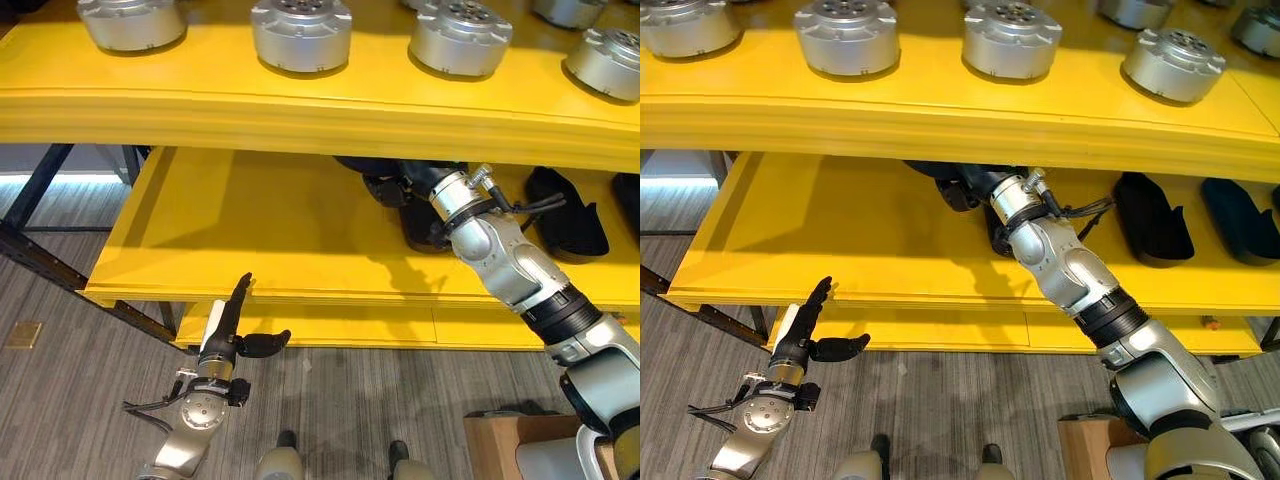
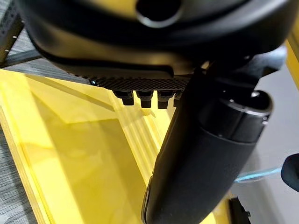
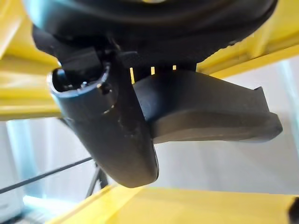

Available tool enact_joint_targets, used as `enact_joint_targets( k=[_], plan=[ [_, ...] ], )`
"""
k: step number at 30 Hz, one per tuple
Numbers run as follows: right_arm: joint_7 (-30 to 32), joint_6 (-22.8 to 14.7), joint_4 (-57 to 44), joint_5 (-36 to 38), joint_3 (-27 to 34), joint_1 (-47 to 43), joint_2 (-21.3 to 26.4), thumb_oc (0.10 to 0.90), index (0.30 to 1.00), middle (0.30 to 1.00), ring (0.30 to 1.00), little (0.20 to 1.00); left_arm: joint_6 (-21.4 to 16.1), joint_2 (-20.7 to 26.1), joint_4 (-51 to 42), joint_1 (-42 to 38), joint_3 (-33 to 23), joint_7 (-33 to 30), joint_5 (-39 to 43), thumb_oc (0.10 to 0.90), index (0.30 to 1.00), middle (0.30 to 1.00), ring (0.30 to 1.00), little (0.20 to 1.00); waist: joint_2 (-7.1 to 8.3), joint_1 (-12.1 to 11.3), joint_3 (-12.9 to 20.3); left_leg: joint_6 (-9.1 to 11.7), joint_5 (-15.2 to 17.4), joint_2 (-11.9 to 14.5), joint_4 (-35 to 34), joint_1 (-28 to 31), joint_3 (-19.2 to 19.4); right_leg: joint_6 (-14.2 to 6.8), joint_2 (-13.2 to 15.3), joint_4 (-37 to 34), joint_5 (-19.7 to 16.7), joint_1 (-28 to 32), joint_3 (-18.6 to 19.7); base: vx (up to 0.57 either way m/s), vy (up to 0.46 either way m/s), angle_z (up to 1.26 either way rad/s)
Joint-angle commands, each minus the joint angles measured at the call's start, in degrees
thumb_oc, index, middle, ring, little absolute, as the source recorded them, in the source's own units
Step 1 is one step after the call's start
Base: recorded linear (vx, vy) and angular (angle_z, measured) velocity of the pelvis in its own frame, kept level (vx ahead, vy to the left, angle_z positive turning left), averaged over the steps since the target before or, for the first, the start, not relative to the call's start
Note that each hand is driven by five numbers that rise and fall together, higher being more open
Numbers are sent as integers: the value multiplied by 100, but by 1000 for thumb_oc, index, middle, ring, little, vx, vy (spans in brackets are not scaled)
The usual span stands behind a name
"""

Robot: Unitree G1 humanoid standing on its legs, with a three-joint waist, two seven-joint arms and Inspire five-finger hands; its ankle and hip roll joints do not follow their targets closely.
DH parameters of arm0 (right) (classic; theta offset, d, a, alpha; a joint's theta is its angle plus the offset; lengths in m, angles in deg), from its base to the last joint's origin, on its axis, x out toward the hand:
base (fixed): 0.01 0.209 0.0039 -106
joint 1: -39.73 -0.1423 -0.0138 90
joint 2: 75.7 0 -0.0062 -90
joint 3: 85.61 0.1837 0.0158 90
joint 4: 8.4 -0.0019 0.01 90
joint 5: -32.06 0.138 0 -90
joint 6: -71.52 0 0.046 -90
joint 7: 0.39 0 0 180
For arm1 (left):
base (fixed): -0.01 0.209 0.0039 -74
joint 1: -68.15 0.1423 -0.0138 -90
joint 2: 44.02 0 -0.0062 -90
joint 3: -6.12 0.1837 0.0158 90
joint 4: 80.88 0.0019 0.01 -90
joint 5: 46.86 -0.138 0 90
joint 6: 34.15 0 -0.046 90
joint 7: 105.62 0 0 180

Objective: Move parts from the plastic box to the shelf.

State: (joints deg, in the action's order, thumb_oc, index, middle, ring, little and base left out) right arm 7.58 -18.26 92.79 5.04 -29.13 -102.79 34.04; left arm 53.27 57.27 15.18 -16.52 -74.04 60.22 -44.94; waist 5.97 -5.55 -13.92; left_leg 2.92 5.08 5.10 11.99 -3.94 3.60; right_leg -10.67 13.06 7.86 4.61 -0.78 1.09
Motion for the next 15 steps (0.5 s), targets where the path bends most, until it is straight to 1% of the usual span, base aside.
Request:
enact_joint_targets(
  k=[1, 5, 6, 8, 9, 11, 12, 15],
  plan=[
    [367, -352, -271, -202, 206, -1301, -186, 400, 300, 300, 300, 300, -570, 705, -737, -122, -115, -106, 50, 900, 1000, 1000, 1000, 1000, 381, -194, 506, 178, 689, 477, 1228, -624, -508, -16, 273, -241, -301, 278, -250, -22, -29, 13],
    [356, -378, -306, -129, 161, -1392, -385, 400, 300, 300, 300, 300, -590, 780, -816, -173, -82, -126, 81, 900, 1000, 1000, 1000, 1000, 417, -314, 415, 185, 712, 464, 1367, -787, -655, 7, 250, -48, -193, 227, -356, -38, -26, 15],
    [352, -382, -335, -124, 127, -1456, -470, 400, 300, 300, 300, 300, -592, 795, -823, -236, -42, -162, 94, 900, 1000, 1000, 1000, 1000, 429, -376, 338, 182, 745, 448, 1472, -883, -733, 17, 239, 98, -122, 164, -394, -61, -25, 21],
    [355, -389, -349, -119, 122, -1483, -474, 400, 300, 300, 300, 300, -596, 804, -819, -259, -34, -169, 95, 900, 1000, 1000, 1000, 1000, 425, -392, 300, 186, 754, 441, 1533, -932, -772, 24, 232, 180, -84, 126, -410, -80, -14, 20],
    [381, -387, -355, -51, 143, -1523, -540, 400, 300, 300, 300, 300, -604, 822, -784, -335, -22, -233, 70, 900, 1000, 1000, 1000, 1000, 391, -453, 168, 176, 805, 426, 1739, -1088, -894, 54, 234, 511, 34, -55, -437, -122, -3, 25],
    [374, -383, -461, -3, 167, -1554, -497, 400, 300, 300, 300, 300, -588, 808, -754, -323, -86, -267, 115, 900, 1000, 1000, 1000, 1000, 347, -487, 65, 169, 874, 393, 1942, -1227, -988, 105, 232, 845, 174, -244, -419, -100, 8, 21],
    [372, -382, -463, -2, 168, -1554, -495, 400, 300, 300, 300, 300, -587, 807, -755, -324, -87, -266, 115, 900, 1000, 1000, 1000, 1000, 346, -484, 70, 169, 881, 393, 1957, -1241, -992, 105, 231, 861, 183, -257, -418, -57, 14, 16],
    [355, -366, -564, -41, 184, -1633, -461, 400, 300, 300, 300, 300, -554, 770, -754, -247, -174, -319, 193, 900, 1000, 1000, 1000, 1000, 287, -570, -38, 131, 1041, 328, 2323, -1411, -1139, 157, 252, 1365, 424, -461, -461, -49, 22, 13]
  ],
)
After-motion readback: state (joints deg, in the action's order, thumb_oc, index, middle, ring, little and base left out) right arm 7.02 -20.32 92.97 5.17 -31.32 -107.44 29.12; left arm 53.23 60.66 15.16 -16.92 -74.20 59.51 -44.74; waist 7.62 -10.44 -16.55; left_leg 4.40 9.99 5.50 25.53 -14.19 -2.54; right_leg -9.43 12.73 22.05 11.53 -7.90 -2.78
